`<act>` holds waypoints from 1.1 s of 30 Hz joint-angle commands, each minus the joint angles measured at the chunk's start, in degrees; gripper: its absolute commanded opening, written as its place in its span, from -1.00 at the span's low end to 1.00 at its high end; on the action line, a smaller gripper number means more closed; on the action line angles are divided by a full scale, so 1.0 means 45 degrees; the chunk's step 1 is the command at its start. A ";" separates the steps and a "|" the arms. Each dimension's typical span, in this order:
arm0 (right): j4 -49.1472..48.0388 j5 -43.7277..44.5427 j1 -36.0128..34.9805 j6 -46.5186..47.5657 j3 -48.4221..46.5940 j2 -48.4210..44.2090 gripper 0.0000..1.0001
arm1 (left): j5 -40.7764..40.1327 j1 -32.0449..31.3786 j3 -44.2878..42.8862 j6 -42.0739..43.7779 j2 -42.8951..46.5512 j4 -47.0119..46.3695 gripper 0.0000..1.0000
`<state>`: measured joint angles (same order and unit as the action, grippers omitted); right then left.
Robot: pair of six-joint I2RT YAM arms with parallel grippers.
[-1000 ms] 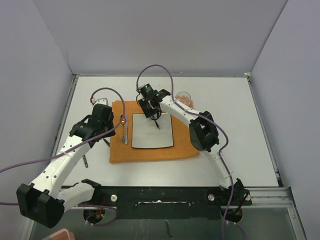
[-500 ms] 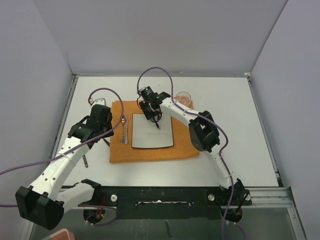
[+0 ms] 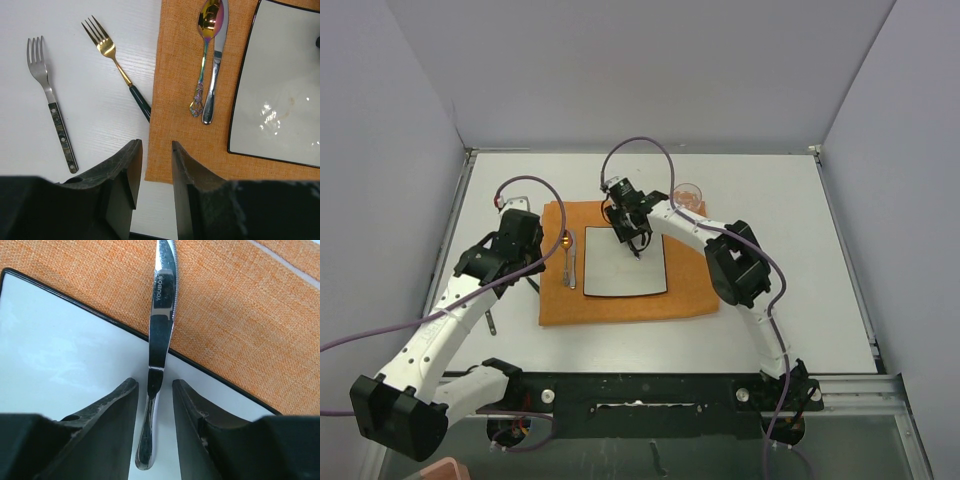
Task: Set the dinner table for one person
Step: Pick up the knife with the napkin.
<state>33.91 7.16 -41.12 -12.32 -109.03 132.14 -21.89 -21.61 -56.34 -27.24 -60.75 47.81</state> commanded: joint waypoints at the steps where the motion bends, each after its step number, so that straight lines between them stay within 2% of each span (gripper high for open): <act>1: 0.1139 0.0561 0.0240 -0.0025 0.0979 -0.0060 -0.32 | -0.0331 0.0072 -0.0798 0.0215 0.0421 -0.0117 -0.43; 7: 0.1173 0.0600 0.0252 -0.0115 0.1749 -0.0260 -0.43 | -0.0299 0.0070 -0.0793 0.0200 0.0426 -0.0236 -0.42; 9: 0.1221 0.0665 0.0241 -0.0132 0.1923 -0.0276 -0.60 | -0.0297 0.0084 -0.0816 0.0178 0.0434 -0.0254 -0.42; 12: 0.1284 0.0674 0.0233 -0.0134 0.2090 -0.0281 -0.97 | -0.0307 0.0103 -0.0876 0.0166 0.0454 -0.0235 -0.43; 13: 0.1318 0.0675 0.0208 -0.0151 0.2126 -0.0284 -1.00 | -0.0311 0.0122 -0.0894 0.0157 0.0475 -0.0237 -0.43; 23: 0.0563 0.0962 0.0115 0.0055 0.2993 -0.1540 -1.00 | -0.0337 0.0250 -0.0788 0.0039 0.0772 -0.0123 -0.43; 33: 0.0554 0.1455 -0.0005 0.0170 0.2349 -0.3114 -1.00 | -0.0249 0.0270 -0.0625 -0.0020 0.0729 -0.0294 -0.43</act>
<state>34.00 11.05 -40.88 -12.38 -97.36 123.96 -22.35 -20.82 -57.06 -26.76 -58.87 47.94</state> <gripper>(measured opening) 0.097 0.287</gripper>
